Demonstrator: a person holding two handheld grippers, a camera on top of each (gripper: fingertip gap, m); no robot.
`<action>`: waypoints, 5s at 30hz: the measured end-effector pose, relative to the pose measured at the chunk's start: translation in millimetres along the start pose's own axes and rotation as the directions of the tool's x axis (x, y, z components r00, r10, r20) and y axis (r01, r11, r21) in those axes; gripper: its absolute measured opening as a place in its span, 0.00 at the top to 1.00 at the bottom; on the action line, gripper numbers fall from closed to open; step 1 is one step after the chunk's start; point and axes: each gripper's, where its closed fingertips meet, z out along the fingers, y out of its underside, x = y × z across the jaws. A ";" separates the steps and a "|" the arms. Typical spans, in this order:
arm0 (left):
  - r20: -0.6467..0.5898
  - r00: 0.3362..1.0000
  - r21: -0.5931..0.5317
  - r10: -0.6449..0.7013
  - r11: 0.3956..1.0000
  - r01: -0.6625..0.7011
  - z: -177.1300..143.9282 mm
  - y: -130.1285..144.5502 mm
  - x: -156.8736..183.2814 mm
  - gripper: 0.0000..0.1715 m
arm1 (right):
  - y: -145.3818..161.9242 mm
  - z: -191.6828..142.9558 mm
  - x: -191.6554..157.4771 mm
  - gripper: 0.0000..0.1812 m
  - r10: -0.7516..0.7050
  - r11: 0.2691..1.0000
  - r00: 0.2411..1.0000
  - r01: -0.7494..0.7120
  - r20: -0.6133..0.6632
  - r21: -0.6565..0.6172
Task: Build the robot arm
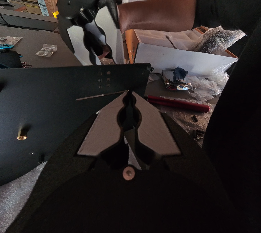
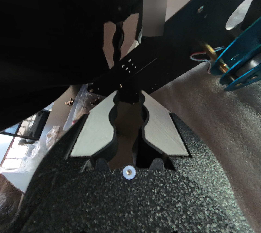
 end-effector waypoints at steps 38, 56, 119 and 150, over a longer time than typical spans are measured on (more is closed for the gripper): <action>-0.093 0.994 0.038 0.055 0.998 -0.052 -56.1 -42.7 -15.2 0.97 | -9.0 -7.0 -61.6 0.81 0.693 0.652 0.188 0.247 -0.696 0.717; -0.923 0.050 0.141 0.381 0.455 -0.879 -11.7 -125.5 -94.1 0.89 | 4.6 14.0 -70.9 0.83 0.808 0.545 -0.505 0.446 -0.304 0.710; -0.593 -0.804 0.625 -0.046 0.603 -0.495 4.4 3.8 -12.4 0.97 | -19.1 9.2 -0.3 0.69 0.755 0.439 -0.654 0.564 0.054 0.699; -0.635 -0.760 0.562 -0.135 0.594 -0.576 14.5 8.3 -12.6 0.98 | -16.1 26.4 -23.8 0.79 0.728 0.405 -0.674 0.569 0.124 0.715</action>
